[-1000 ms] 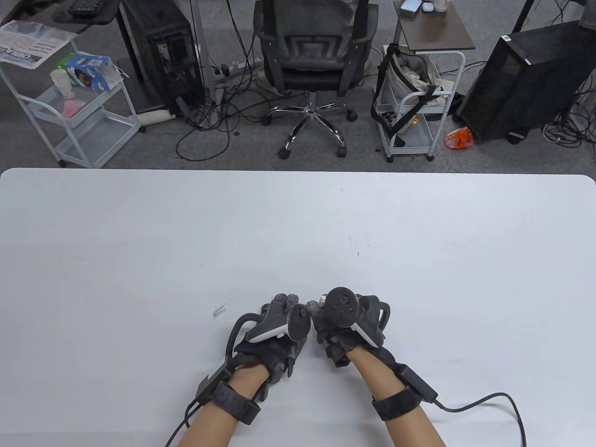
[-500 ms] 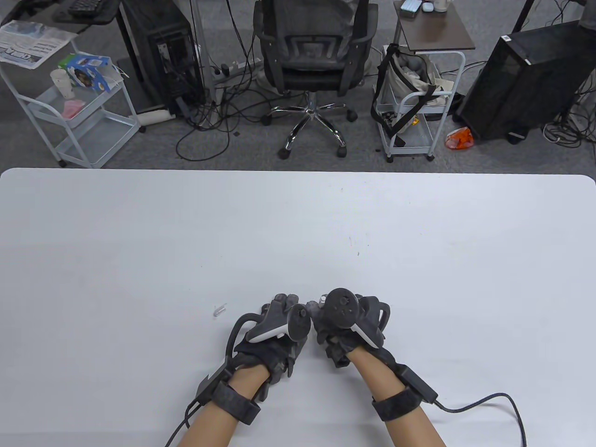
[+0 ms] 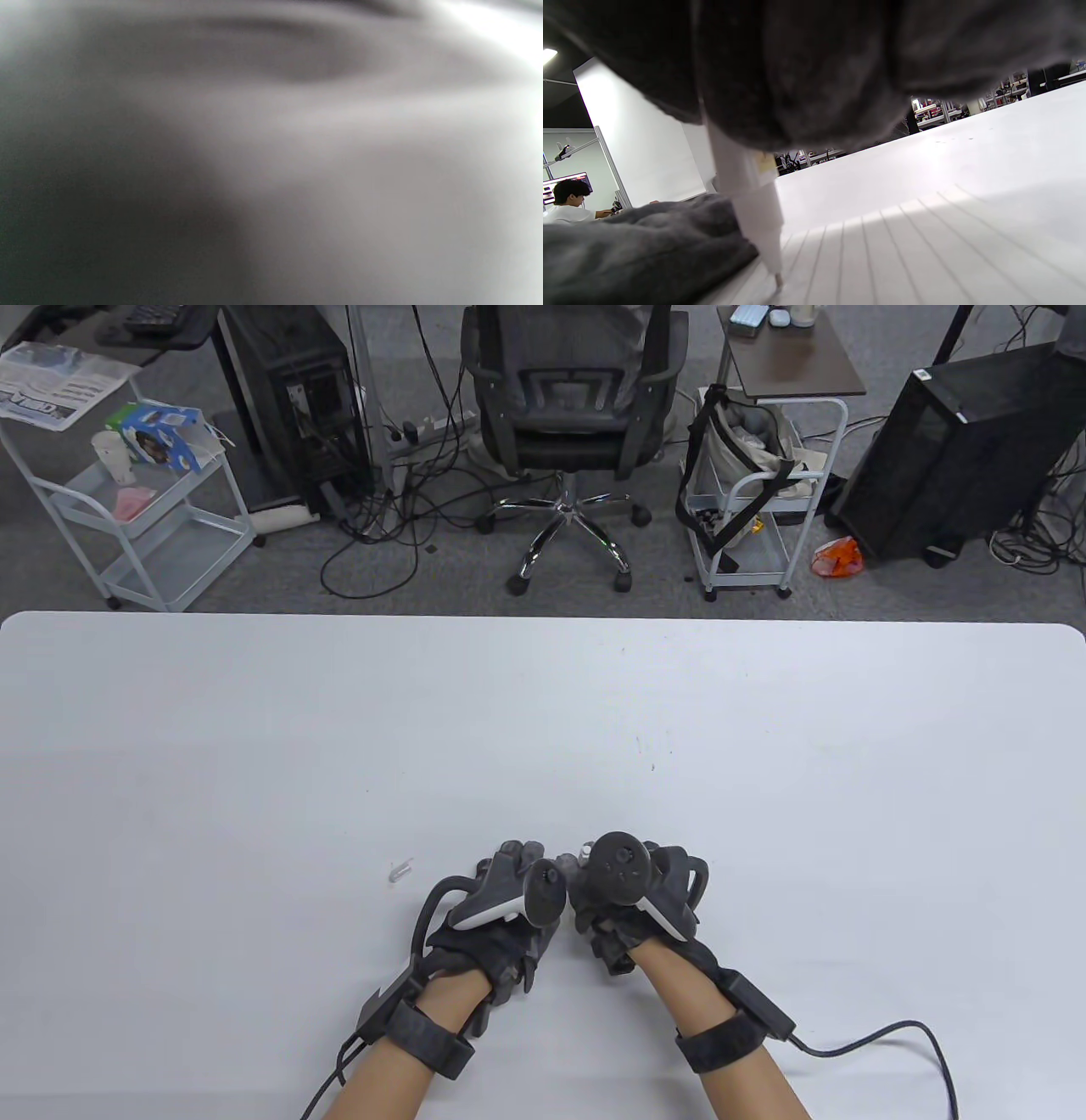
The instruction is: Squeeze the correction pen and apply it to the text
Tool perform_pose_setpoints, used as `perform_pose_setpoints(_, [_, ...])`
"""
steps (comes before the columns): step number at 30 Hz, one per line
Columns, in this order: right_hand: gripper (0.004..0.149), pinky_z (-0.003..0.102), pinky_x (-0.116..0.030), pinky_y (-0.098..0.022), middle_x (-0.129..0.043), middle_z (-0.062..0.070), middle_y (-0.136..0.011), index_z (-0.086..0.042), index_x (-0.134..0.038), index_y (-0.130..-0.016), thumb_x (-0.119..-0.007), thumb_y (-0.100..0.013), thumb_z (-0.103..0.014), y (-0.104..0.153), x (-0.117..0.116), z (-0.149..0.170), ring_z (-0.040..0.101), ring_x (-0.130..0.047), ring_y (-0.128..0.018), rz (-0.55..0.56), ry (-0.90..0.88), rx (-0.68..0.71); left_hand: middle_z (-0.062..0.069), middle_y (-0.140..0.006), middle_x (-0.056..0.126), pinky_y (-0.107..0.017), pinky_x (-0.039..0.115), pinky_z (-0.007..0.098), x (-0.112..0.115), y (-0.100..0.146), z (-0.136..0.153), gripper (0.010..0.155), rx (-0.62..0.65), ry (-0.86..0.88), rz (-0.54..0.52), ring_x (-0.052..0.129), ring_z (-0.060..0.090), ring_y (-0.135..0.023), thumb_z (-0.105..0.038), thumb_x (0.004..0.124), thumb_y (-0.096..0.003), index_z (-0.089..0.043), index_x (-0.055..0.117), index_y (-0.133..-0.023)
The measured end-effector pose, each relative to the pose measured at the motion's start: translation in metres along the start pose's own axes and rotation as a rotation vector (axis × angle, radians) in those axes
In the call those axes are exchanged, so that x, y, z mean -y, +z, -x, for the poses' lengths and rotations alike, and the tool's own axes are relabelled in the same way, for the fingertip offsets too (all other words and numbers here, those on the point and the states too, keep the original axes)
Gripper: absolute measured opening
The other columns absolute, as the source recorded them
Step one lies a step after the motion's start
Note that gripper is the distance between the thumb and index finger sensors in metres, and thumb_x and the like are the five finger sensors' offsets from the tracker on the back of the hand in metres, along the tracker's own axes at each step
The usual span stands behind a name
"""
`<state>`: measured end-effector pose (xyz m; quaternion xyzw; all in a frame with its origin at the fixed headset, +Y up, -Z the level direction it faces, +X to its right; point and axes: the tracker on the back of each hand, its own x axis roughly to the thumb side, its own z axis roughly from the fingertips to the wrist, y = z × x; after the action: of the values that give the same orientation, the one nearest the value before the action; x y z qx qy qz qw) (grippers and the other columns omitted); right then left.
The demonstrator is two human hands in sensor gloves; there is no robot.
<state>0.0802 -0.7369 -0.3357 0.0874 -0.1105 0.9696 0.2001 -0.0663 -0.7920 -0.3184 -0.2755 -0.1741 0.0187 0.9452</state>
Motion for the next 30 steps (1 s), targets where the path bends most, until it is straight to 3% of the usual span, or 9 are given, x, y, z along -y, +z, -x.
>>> perform_pose_setpoints(30, [0.039, 0.045, -0.087, -0.025, -0.102, 0.008, -0.022, -0.011, -0.098, -0.041, -0.089, -0.037, -0.049, -0.0002, 0.0004, -0.0016, 0.024, -0.095, -0.012, 0.003, 0.016, 0.006, 0.002, -0.116, 0.001, -0.082, 0.02, 0.05, 0.0006, 0.0, -0.0001, 0.066, 0.0, 0.0, 0.004, 0.008, 0.03, -0.112, -0.049, 0.045, -0.0512, -0.028, 0.012, -0.104])
